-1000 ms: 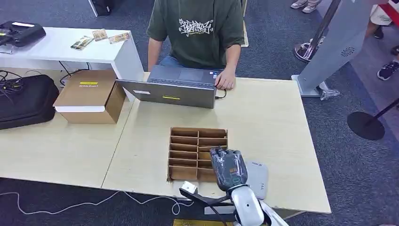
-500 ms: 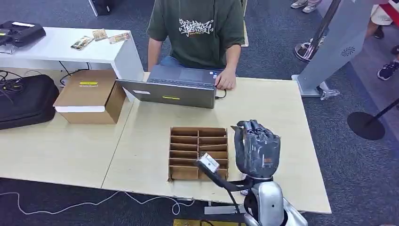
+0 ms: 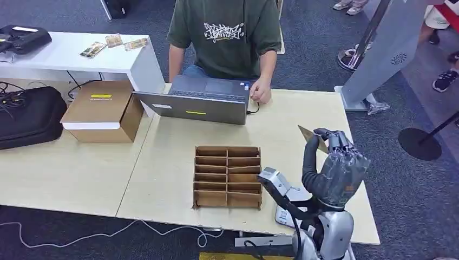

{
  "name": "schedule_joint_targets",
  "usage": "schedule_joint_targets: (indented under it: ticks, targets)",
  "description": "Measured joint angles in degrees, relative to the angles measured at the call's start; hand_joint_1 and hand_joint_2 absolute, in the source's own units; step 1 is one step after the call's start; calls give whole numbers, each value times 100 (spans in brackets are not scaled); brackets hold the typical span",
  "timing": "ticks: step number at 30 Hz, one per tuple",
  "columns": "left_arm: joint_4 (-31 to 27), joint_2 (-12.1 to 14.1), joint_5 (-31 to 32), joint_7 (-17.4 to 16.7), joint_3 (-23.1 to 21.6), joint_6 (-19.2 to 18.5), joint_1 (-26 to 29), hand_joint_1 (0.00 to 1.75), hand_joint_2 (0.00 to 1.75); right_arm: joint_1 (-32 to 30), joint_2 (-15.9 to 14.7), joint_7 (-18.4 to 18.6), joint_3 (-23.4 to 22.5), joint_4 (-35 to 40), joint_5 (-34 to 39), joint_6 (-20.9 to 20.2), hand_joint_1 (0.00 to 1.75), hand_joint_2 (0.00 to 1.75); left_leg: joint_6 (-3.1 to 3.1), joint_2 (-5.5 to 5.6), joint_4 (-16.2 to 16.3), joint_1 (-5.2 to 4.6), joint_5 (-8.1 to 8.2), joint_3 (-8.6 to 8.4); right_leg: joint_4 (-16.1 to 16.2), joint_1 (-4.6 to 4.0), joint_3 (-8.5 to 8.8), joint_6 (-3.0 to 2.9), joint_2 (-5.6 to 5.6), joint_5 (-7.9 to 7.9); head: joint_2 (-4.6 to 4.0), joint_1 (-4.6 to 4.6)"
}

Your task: Pass the card to the sensor for recognition and then transmit it.

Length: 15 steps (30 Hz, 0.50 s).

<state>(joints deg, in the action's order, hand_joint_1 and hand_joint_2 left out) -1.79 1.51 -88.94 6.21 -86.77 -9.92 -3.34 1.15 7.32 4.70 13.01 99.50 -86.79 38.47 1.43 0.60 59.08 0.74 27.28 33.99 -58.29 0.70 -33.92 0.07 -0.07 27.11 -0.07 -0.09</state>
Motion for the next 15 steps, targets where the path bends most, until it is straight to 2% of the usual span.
schedule_joint_targets:
  ticks: [7, 12, 15]
  targets:
    - [0, 31, 233, -2, -31, -2, -25, 0, 0, 1036, 383, -105, -250, -950, 85, -136, 175, 175, 2, -8, 1, -3, -6, -8, 0, 1, 3, -1, 12, -8, 0, 0]
    - [-4, 83, 601, -17, -96, 18, -86, 0, 0, 1931, 525, -70, -381, -1794, 85, -188, 175, 175, 6, -7, 2, -1, -14, -6, -3, 1, 4, -4, 10, -10, 0, 2]
    - [-13, 116, 863, -76, -114, 20, -138, 0, 0, 2625, 578, 30, -444, -2531, -184, -175, 175, 175, 8, -13, 2, -1, -18, -8, -5, 1, -2, -15, 17, -18, 0, -2]
